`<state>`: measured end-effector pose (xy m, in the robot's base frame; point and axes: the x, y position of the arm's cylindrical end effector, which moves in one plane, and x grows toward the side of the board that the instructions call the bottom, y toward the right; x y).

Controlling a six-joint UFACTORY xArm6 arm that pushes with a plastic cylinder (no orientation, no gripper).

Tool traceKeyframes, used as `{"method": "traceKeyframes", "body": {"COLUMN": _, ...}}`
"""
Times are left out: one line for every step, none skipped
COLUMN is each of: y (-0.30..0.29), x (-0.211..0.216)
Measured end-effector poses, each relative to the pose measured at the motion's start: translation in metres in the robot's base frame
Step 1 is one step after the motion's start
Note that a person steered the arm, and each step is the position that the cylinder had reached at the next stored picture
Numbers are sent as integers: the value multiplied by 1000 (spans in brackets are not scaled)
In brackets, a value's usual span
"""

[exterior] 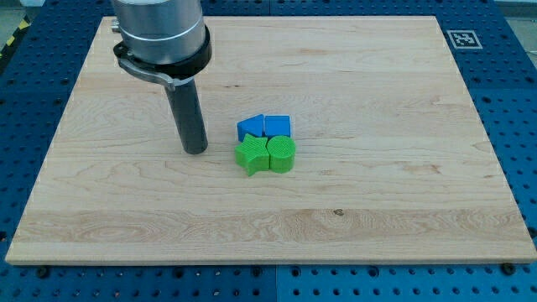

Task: Separate yellow blocks from red blocks

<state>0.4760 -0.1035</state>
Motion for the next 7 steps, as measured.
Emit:
{"method": "traceKeyframes", "body": {"y": -7, "x": -1}}
{"method": "traceKeyframes", "body": {"y": -37, "x": -30}}
{"method": "traceKeyframes", "body": {"y": -56, "x": -63}}
{"method": "traceKeyframes", "body": {"y": -85, "x": -101}}
{"method": "traceKeyframes", "body": {"y": -99, "x": -160}}
{"method": "traceKeyframes", "body": {"y": -100, "x": -190}}
{"method": "traceKeyframes", "body": {"y": -75, "x": -190}}
